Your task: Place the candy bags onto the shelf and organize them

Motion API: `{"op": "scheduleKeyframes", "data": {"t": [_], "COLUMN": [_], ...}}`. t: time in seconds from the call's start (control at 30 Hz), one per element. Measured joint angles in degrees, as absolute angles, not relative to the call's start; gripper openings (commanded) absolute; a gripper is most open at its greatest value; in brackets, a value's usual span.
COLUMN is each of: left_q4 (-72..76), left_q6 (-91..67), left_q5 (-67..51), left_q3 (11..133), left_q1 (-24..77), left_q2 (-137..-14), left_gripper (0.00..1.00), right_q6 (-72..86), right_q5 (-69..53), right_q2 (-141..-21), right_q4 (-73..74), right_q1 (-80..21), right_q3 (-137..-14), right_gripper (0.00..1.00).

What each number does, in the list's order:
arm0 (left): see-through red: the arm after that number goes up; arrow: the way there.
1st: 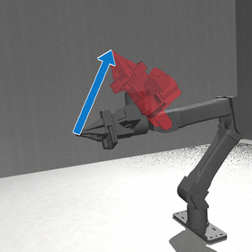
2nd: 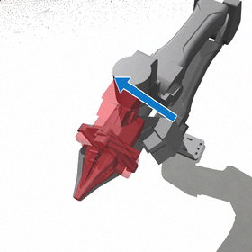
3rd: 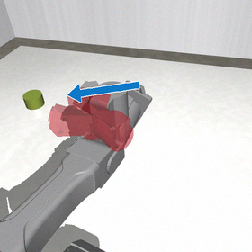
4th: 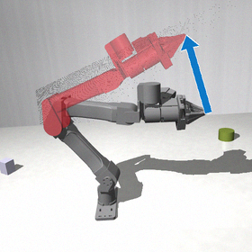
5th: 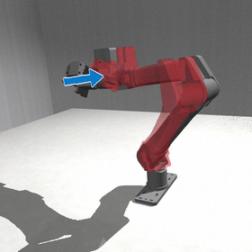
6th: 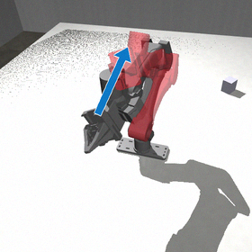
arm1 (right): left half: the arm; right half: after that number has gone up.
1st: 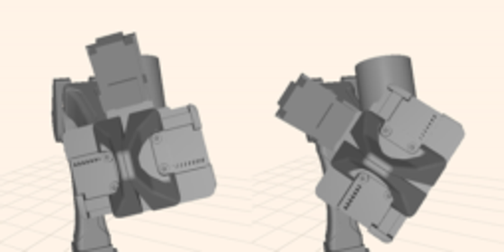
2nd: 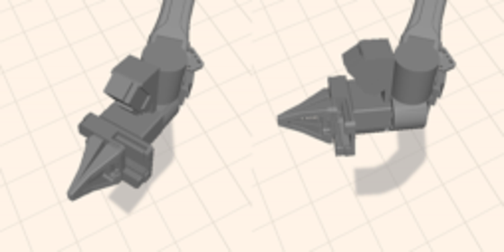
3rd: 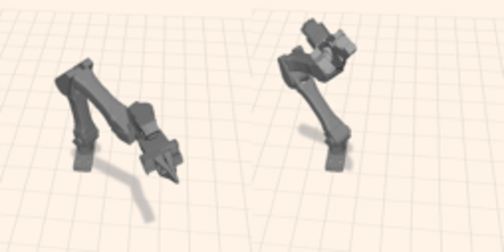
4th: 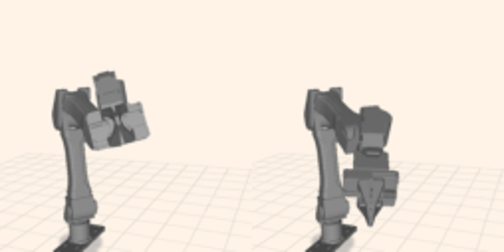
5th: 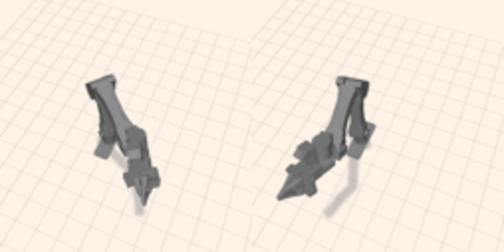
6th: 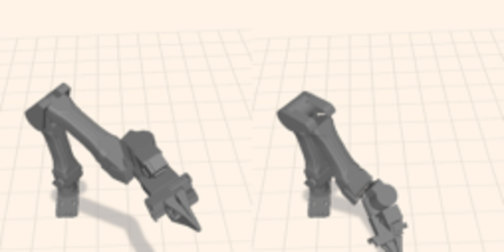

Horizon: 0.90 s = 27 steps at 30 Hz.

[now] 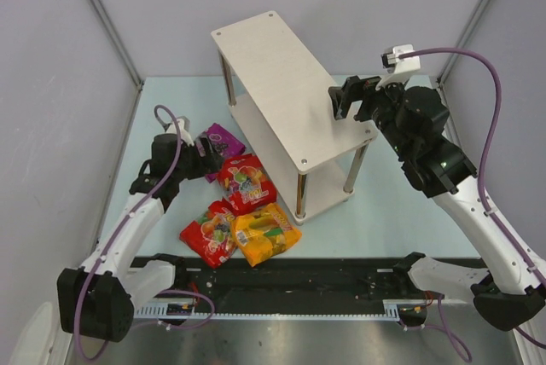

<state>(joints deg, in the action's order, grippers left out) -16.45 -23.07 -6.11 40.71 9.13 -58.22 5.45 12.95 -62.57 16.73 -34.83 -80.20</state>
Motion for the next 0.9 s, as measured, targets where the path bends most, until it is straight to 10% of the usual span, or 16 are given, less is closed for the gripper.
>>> {"op": "scheduleKeyframes", "data": {"t": [0.9], "left_q4": [-14.8], "left_q6": [-25.5], "left_q5": [-11.6], "left_q3": [40.6], "left_q1": [12.0], "left_q2": [-69.2], "left_gripper": [0.69], "right_q6": [4.4], "right_q5": [20.7], "right_q2": [-62.6], "right_q4": [18.9], "right_q1": [-34.4], "right_q3": [-79.4], "right_gripper": [1.0]}}
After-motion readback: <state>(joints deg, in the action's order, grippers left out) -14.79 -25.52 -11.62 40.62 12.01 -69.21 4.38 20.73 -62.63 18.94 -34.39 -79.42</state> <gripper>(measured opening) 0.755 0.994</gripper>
